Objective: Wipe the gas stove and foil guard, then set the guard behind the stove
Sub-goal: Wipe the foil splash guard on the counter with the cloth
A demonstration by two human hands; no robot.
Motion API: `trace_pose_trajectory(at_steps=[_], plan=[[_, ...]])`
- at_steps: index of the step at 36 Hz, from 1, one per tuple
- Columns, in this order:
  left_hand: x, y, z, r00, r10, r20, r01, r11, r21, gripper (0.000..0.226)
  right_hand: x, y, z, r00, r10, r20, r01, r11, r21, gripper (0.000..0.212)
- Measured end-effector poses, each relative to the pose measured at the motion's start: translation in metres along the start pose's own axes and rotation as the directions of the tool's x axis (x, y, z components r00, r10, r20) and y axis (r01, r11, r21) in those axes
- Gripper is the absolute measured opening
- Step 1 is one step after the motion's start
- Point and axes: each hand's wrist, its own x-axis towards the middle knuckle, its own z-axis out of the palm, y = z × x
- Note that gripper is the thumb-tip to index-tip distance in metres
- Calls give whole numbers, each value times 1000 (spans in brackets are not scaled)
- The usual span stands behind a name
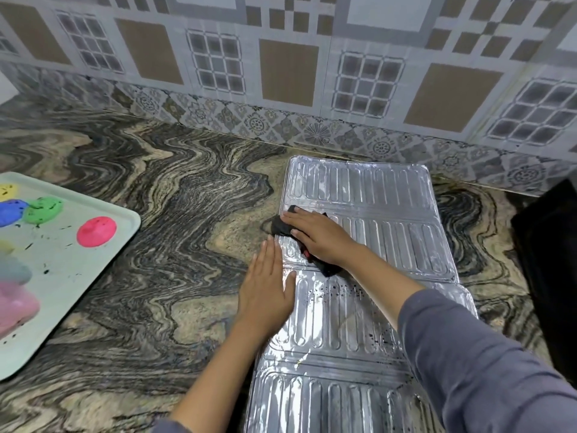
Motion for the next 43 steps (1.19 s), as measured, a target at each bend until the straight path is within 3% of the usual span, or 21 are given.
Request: trace_pose_trajectory(at_steps=[6, 14, 23, 30, 38, 43], plan=[[-2, 6, -2, 999, -51, -17, 51, 999, 6, 62, -13, -21, 6, 997, 76, -1, -76, 997, 9, 43], [-2, 7, 1, 996, -64, -54, 65, 998, 7, 58, -39, -34, 22, 991, 119, -53, -124, 987, -100, 48], [-3, 7, 0, 997, -60, -41, 61, 998, 24, 58, -78, -8, 17, 921, 346, -179, -364, 928, -80, 48], [-4, 7, 0, 998, -58, -32, 59, 998, 29, 57, -114, 26, -2, 800, 539, -263, -567, 822, -41, 49], [-2, 6, 2, 997, -59, -44, 61, 997, 43, 58, -150, 47, -7, 554, 748, -364, -796, 605, 32, 50], [-1, 6, 4, 997, -62, -46, 64, 997, 46, 57, -160, 37, 2, 448, 808, -382, -853, 515, 88, 53]])
